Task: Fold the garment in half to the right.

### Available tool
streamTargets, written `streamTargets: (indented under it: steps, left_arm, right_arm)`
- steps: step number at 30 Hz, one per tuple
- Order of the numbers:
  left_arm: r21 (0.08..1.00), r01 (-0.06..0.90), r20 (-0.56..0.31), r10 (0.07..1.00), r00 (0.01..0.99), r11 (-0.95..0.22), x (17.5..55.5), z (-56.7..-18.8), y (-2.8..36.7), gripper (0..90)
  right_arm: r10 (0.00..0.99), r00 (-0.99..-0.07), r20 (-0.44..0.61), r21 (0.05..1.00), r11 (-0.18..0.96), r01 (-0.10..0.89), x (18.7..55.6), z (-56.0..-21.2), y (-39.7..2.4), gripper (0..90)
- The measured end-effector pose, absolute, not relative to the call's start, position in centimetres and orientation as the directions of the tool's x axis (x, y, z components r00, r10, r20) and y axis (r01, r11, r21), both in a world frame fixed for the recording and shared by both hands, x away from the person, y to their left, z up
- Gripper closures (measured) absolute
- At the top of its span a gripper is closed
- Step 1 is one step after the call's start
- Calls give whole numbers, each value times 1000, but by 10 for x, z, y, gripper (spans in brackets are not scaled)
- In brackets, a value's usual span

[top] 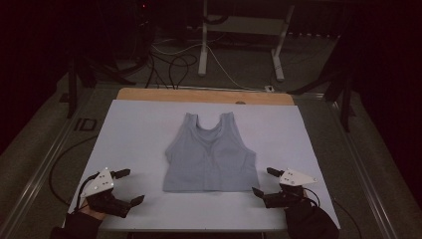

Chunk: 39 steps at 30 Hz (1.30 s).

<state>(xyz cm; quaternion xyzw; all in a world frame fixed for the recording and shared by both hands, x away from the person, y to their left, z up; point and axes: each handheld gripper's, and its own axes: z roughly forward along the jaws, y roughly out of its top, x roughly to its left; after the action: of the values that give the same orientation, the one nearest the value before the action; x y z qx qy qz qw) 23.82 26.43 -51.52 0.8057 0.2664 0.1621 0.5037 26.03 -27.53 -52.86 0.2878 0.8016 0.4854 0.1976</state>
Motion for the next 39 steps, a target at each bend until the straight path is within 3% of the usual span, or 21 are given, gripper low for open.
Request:
streamTargets:
  steps: [27,39]
  left_arm:
    - [889,260,-9,553,833,-378,235,-511,253,3]
    - [891,224,11,513,858,-394,232,-494,237,4]
  right_arm:
    - [655,-755,-39,899,353,260,259,-526,-273,95]
    - [667,-743,-50,914,331,236,260,-487,-263,96]
